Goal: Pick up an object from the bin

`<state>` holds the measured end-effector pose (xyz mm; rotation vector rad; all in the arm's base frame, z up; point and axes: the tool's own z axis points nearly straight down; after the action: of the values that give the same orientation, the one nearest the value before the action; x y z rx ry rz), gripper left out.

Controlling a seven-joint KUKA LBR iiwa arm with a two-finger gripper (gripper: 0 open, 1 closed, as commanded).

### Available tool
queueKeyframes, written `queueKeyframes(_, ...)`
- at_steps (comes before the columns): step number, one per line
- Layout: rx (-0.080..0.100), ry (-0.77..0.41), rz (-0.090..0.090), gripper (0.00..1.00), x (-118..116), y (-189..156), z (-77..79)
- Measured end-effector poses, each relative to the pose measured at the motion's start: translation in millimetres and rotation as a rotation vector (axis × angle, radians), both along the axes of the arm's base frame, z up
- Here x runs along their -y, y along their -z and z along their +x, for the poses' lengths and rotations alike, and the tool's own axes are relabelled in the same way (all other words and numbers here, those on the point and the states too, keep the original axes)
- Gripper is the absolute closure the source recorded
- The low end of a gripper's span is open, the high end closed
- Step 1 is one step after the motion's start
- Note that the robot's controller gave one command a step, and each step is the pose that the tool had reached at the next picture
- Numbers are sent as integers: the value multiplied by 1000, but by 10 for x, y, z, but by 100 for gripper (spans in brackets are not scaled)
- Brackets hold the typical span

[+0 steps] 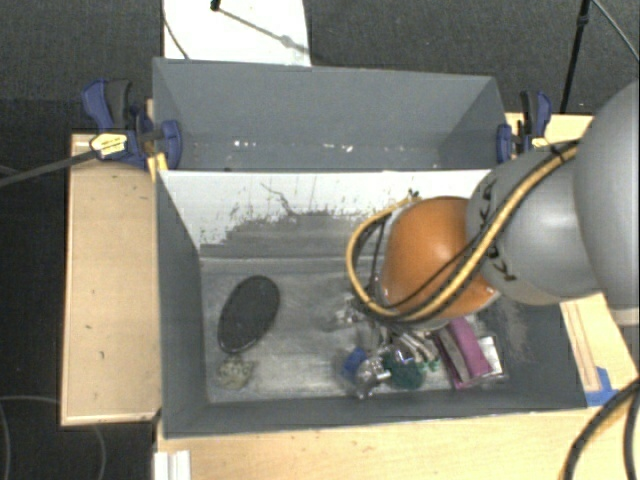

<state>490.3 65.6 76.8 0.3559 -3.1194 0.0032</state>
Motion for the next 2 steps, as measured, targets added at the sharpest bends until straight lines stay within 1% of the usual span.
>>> queueKeyframes(1,20,-308,4,0,403,28,-65)
queueKeyframes(2,13,-303,4,100,405,30,-88)
